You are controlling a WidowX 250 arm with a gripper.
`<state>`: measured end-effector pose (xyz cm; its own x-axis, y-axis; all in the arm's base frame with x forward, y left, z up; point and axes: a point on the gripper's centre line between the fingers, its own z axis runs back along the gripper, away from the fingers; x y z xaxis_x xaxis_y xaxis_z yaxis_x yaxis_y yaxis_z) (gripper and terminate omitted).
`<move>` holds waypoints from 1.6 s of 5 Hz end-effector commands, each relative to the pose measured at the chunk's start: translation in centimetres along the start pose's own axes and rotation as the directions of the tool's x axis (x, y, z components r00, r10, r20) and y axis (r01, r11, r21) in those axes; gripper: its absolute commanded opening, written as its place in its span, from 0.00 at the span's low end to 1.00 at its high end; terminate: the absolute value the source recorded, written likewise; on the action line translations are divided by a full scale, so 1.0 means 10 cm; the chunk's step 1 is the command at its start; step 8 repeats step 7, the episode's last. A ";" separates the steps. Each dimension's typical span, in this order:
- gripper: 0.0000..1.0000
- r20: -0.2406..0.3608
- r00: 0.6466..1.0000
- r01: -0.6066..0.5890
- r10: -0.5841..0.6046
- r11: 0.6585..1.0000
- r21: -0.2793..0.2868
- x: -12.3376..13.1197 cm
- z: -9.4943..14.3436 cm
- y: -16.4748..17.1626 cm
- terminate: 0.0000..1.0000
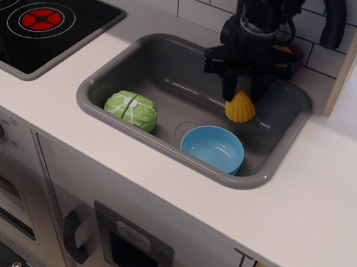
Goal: Take corn out of bowl sink
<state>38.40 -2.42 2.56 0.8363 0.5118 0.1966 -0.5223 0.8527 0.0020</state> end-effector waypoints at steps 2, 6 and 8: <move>1.00 0.055 0.998 0.027 -0.029 0.999 0.040 0.09 -0.07 -0.12 0.00; 1.00 0.186 0.982 -0.027 0.036 0.998 -0.049 0.09 0.62 0.08 0.00; 1.00 0.186 0.982 -0.027 0.036 0.998 -0.049 0.09 0.62 0.08 1.00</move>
